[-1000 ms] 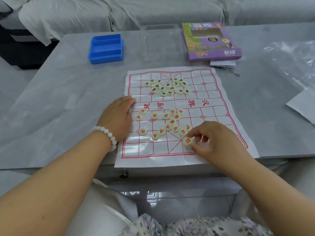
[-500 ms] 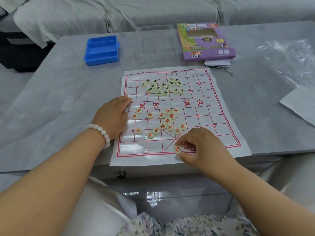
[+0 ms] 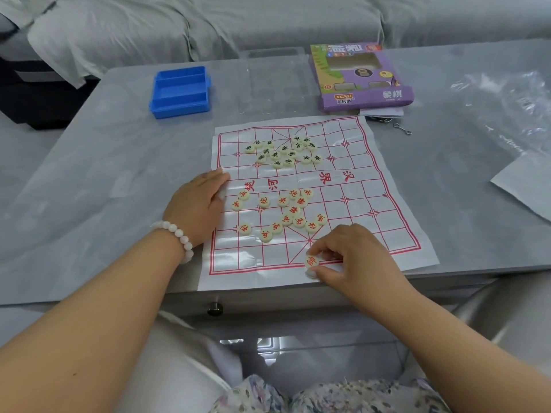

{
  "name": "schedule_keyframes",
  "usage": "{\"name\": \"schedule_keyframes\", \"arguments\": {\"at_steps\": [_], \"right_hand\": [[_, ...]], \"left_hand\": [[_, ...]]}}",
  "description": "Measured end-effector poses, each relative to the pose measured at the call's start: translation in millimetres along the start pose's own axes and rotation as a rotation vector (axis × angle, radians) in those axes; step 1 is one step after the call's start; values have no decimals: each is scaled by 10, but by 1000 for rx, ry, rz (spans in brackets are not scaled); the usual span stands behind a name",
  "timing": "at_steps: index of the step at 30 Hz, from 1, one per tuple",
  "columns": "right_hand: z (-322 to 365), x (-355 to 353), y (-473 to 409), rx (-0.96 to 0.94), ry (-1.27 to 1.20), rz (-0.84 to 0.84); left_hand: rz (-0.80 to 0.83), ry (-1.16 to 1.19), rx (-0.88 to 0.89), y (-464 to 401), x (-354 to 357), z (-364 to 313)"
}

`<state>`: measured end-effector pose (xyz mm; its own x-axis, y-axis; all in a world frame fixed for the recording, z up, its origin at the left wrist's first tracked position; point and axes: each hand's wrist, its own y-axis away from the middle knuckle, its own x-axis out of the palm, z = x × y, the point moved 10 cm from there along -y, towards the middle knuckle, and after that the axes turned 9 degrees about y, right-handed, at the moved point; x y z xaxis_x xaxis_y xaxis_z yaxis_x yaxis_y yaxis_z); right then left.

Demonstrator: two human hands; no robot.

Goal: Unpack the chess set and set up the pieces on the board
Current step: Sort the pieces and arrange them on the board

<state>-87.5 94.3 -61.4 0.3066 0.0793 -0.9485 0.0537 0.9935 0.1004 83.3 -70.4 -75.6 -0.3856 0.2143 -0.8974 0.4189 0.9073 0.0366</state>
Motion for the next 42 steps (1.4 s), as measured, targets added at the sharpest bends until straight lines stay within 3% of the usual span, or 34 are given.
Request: {"name": "schedule_keyframes", "arguments": {"at_steps": [4, 18, 25, 30, 38, 42], "right_hand": [[-37, -4, 33, 11, -25, -8], [-61, -74, 42, 20, -61, -25], [-424, -481, 52, 144, -191, -131], [-207, -260, 38, 65, -141, 0], [-409, -287, -191, 199, -134, -100], [-381, -248, -397, 181, -62, -71]], "left_hand": [[-25, 111, -13, 38, -72, 11], [-34, 72, -8, 38, -78, -22], [-48, 84, -3, 32, -79, -9], [-52, 86, -5, 28, -80, -3], [-42, 85, -22, 19, -64, 14], [-37, 85, -27, 11, -51, 27]]}}
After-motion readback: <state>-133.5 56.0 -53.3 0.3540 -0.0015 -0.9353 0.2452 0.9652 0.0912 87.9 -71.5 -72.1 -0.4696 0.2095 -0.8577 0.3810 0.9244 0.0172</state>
